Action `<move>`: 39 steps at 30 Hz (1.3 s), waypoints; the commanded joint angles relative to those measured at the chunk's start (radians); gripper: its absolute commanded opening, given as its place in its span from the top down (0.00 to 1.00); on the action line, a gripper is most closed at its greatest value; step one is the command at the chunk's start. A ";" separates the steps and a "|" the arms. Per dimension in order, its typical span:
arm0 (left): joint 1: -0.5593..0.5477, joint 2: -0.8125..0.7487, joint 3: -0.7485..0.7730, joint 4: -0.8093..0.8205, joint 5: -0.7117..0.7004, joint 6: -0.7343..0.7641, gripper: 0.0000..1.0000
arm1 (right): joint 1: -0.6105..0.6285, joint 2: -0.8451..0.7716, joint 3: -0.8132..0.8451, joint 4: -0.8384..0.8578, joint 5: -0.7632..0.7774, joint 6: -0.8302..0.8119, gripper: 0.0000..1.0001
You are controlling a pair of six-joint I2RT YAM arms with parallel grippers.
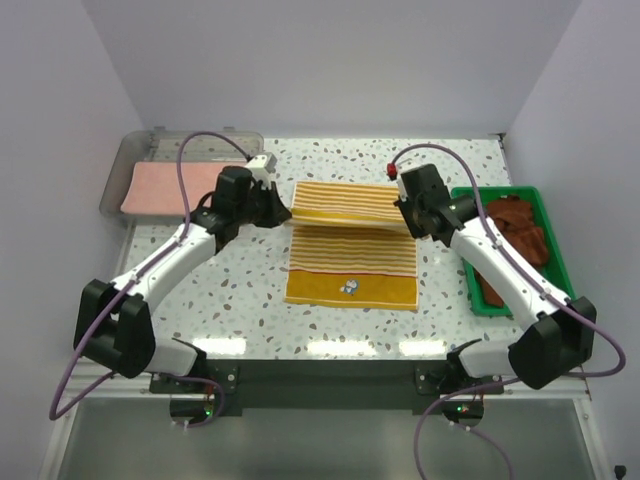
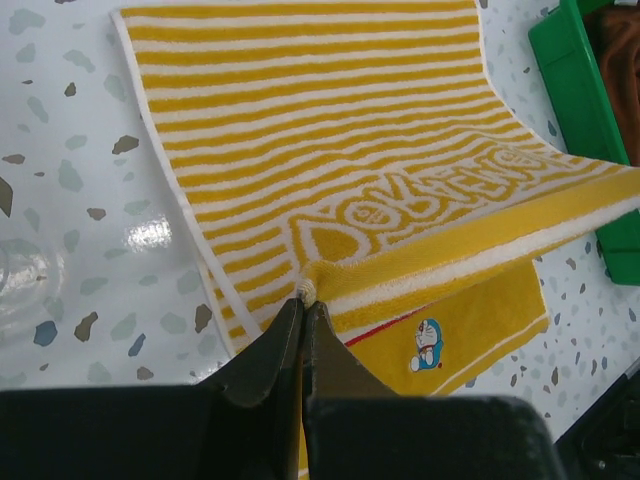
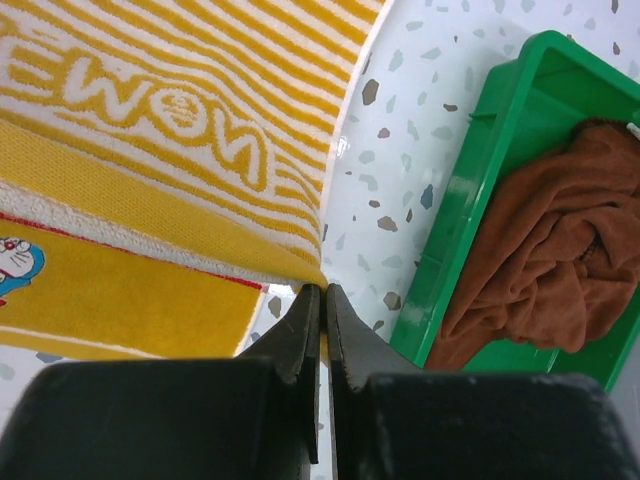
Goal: Fold and stack the towels
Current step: Fold the towel
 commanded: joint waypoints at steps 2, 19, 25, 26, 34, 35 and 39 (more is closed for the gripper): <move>0.020 -0.072 -0.068 -0.081 -0.125 0.023 1.00 | -0.023 -0.049 -0.054 -0.132 0.144 -0.057 1.00; -0.067 0.109 -0.258 0.007 -0.153 -0.045 1.00 | 0.017 0.244 -0.131 -0.042 -0.065 -0.106 1.00; -0.067 0.182 -0.231 0.007 -0.193 -0.051 1.00 | 0.015 0.454 -0.042 -0.085 -0.069 -0.079 1.00; -0.067 0.195 -0.226 0.007 -0.197 -0.053 1.00 | 0.015 0.472 -0.031 -0.086 -0.068 -0.072 1.00; -0.030 0.258 -0.125 -0.015 -0.276 -0.040 1.00 | 0.014 0.604 -0.005 -0.019 -0.051 -0.054 1.00; -0.011 0.274 -0.113 -0.012 -0.276 -0.036 1.00 | 0.012 0.620 0.010 -0.008 -0.040 -0.054 1.00; 0.005 0.322 0.001 -0.028 -0.279 0.012 1.00 | 0.000 0.643 0.064 0.009 0.009 -0.054 1.00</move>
